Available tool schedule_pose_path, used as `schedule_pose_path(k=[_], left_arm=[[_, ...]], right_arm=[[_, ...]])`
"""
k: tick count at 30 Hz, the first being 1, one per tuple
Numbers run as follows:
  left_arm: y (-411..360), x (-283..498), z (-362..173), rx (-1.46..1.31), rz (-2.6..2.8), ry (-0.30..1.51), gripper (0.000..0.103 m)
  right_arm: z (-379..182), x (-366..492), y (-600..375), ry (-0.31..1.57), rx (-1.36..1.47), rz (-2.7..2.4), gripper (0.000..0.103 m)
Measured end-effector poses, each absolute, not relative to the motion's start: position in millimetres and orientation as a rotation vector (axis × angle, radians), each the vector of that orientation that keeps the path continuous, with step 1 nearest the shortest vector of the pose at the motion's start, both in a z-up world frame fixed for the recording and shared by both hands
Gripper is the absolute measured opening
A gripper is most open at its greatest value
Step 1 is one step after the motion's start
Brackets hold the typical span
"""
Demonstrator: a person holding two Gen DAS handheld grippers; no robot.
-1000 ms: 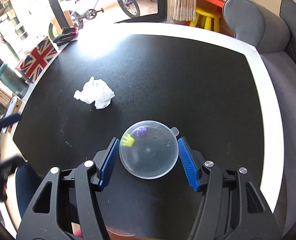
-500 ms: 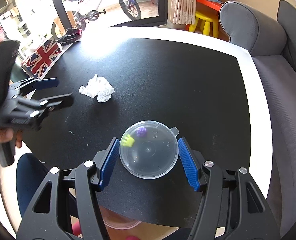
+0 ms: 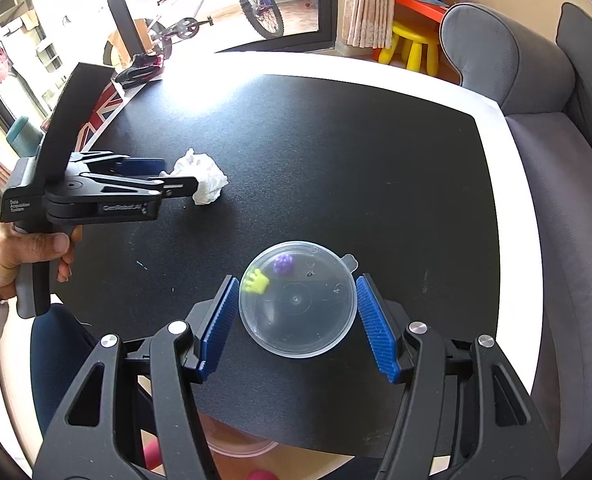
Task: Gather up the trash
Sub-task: 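Grasp the crumpled white tissue with the left gripper while the right gripper holds the container, then carry the tissue and container over the wastebasket and open both grippers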
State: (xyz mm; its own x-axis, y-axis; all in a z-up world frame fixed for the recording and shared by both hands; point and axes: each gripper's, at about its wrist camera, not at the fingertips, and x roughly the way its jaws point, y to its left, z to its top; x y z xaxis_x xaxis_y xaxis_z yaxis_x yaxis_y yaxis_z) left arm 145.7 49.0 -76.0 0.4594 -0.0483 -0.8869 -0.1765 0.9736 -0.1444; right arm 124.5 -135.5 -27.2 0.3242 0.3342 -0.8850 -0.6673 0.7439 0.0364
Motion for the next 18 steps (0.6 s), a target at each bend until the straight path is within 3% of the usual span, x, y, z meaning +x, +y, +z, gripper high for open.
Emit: schedule_pose_path(k=[1,3,5,18], left_arm=[[48,146,-77,-0.233,0.069,1.099,0.044],[42,146,-79,-0.209,0.06,1.114,0.018],[43,145,-79,-0.208,0.065,1.112,0.009],[31,94,-34,-0.127,0.039,0.971,0.005]], right_arm=[[-27,124,-135,1.05,-0.365,0.678,0.06],[-27,124,-135,1.048,-0.364,0.68,0.06],[-26,123,-135,1.046,-0.365,0.68,0.06],[-19,114,-142,1.003,-0.342,0.692,0.06]])
